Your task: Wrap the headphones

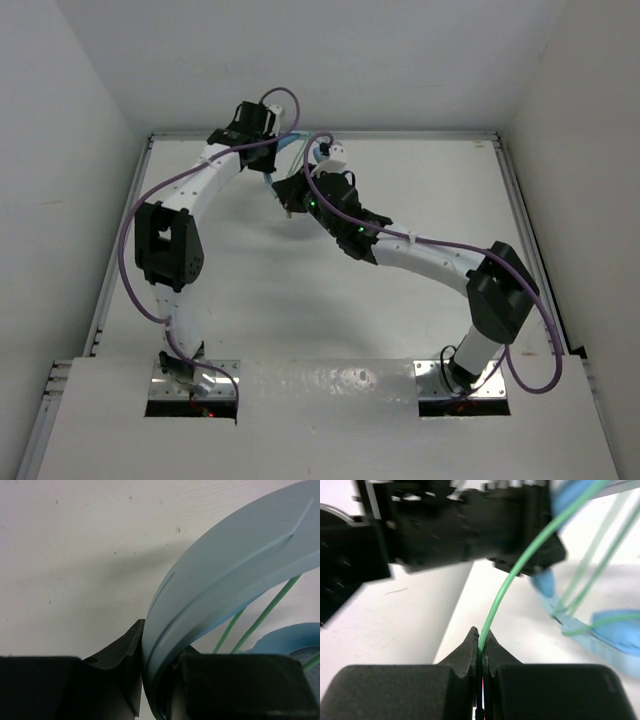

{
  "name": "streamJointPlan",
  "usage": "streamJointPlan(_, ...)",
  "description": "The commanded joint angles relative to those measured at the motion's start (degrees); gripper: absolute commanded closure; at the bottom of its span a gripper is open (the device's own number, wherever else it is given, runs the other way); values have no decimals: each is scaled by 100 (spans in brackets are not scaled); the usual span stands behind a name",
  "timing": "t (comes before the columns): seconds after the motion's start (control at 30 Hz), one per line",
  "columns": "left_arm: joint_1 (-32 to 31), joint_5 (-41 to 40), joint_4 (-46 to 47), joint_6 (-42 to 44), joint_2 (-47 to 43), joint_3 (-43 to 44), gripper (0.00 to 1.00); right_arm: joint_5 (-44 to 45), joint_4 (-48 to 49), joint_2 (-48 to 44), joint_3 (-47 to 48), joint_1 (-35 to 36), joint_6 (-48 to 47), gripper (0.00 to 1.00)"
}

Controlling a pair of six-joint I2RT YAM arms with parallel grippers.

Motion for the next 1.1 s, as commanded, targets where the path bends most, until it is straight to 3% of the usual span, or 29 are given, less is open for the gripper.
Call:
streamJointPlan(0.0, 200, 916, 330, -671, -439, 344, 100, 138, 373, 1, -57, 5, -297, 100)
streamJointPlan(0.2, 332, 1425, 427, -1190, -545, 327, 100, -959, 206, 678, 558, 146, -858, 100)
streamJointPlan(0.37, 560, 1785, 673, -1629, -633, 274, 100, -1593, 319, 1030, 428, 216, -1149, 100)
streamJointPlan(0.7, 816, 2576, 533, -1630, -1046, -192, 100, -812, 733, 933, -337, 216, -1993, 100)
streamJointPlan(0.93, 825, 2867, 611, -1709, -1318, -455, 100, -601, 1251, 1056, -531, 216, -2388, 89)
streamJointPlan(1.03, 825, 2893, 612, -1700, -1371, -473, 100, -434, 1471, 1074, -619, 208, -2494, 78)
streamJointPlan(1.07, 825, 2876, 603, -1683, -1380, -456, 100, -382, 1498, 1074, -636, 208, -2494, 67)
